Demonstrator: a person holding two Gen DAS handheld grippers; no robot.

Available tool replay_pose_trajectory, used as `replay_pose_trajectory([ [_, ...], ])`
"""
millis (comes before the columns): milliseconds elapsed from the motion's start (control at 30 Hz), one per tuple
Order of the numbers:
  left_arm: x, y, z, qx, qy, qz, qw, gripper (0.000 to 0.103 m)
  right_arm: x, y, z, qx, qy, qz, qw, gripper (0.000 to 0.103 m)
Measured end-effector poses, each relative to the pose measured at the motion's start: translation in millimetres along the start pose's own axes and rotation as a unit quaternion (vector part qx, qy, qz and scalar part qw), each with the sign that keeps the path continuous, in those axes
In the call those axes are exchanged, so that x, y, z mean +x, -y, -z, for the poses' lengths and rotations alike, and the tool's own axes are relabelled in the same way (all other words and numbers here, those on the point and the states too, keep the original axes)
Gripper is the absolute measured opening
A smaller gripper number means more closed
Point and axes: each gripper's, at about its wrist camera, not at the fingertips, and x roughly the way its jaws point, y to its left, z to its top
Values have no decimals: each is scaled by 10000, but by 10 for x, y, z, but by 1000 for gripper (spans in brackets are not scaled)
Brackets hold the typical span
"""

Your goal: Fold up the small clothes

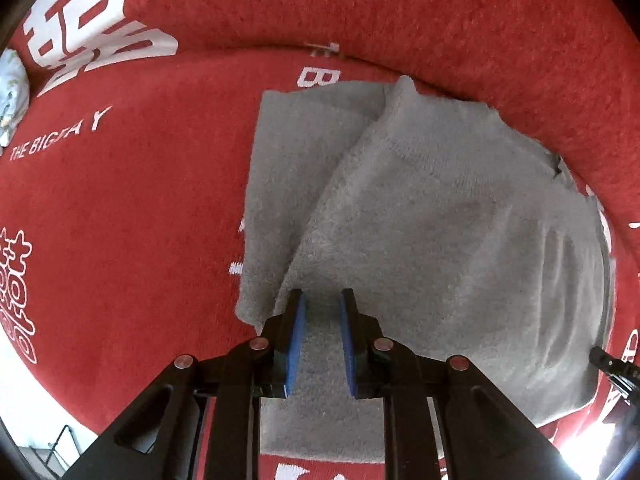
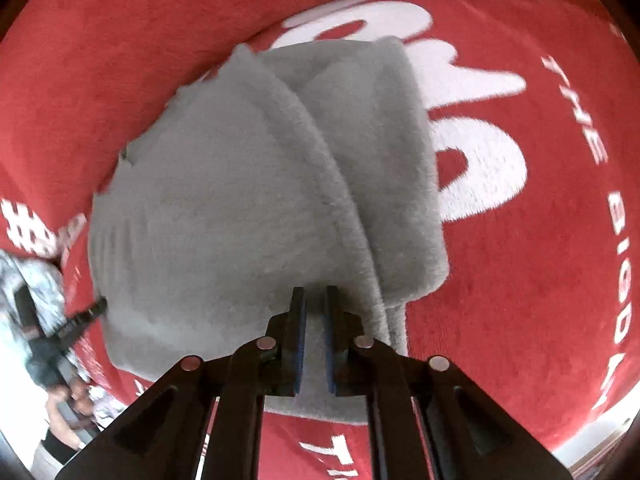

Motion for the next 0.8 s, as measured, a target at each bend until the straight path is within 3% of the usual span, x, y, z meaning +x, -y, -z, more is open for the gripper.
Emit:
replay_pose_trajectory([
  [133, 11, 73, 15, 197, -31, -171, 9997, 19, -18, 99, 5, 171, 10, -244, 9996, 7],
  [333, -27, 160, 64, 381, 14, -292, 9988, 20, -75, 74, 44, 237, 77, -236, 9994, 11],
  [500, -46, 195, 85, 720, -9, -232, 9971, 20, -242, -17, 172, 410, 372, -51, 9985, 12],
  [633, -54, 189, 86, 1007, -46, -112, 9948, 20, -388, -166, 398, 507, 615, 51, 9968, 26],
  [800, -72, 111, 0, 1225, -307, 139, 9919, 20, -315, -458, 703, 646, 598, -24, 9961, 29],
])
